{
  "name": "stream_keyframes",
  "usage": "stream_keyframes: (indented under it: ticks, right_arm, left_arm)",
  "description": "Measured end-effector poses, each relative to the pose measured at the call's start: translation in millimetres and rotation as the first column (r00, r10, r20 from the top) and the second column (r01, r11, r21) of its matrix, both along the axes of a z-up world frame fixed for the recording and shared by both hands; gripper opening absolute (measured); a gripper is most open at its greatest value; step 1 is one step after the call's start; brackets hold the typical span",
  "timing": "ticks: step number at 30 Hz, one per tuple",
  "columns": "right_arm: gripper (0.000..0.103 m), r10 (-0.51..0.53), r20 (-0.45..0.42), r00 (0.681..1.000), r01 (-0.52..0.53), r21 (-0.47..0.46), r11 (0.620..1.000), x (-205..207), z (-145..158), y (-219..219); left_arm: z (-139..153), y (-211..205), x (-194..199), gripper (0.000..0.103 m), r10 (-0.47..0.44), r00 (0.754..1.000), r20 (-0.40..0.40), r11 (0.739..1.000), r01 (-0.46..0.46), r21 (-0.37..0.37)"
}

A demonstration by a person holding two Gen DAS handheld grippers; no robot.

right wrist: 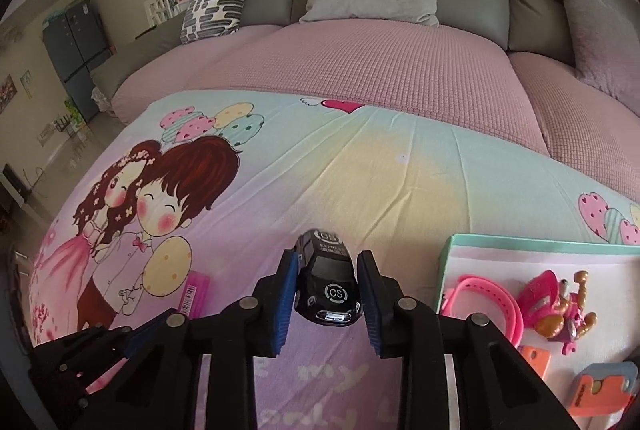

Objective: Organize rigid objects
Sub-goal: 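Carry the pink tube with left gripper while right carries the toy car to the tray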

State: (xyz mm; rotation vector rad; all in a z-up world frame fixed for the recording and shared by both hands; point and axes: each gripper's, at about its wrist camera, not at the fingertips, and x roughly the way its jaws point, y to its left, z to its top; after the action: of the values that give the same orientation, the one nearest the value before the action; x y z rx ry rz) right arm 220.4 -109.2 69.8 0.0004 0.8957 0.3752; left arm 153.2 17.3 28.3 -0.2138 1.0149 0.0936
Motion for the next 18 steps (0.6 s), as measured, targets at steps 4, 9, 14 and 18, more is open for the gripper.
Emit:
stream_keyframes:
  ticks: [4, 9, 14, 18]
  right_arm:
    - [0.001, -0.062, 0.002, 0.998, 0.062, 0.051, 0.997, -18.1, 9.8, -25.0]
    - [0.004, -0.055, -0.022, 0.998, 0.055, 0.022, 0.998, -18.8, 4.6, -35.9]
    - [0.004, -0.005, -0.012, 1.000, 0.005, -0.042, 0.999, -14.9, 2.4, -32.3]
    - [0.018, -0.014, -0.034, 0.999, 0.012, -0.059, 0.998, -5.3, -7.9, -28.9]
  left_arm:
    - [10.8, -8.7, -4.5, 0.020, -0.024, 0.999, 0.028, 1.000, 0.024, 0.000]
    - [12.4, -16.2, -6.6, 0.020, -0.039, 0.999, 0.024, 0.999, 0.038, 0.006]
    - [10.1, -10.2, -4.8, 0.020, -0.016, 1.000, 0.015, 1.000, 0.016, 0.011]
    - [6.8, -7.9, -4.4, 0.020, -0.013, 1.000, 0.006, 1.000, 0.013, 0.003]
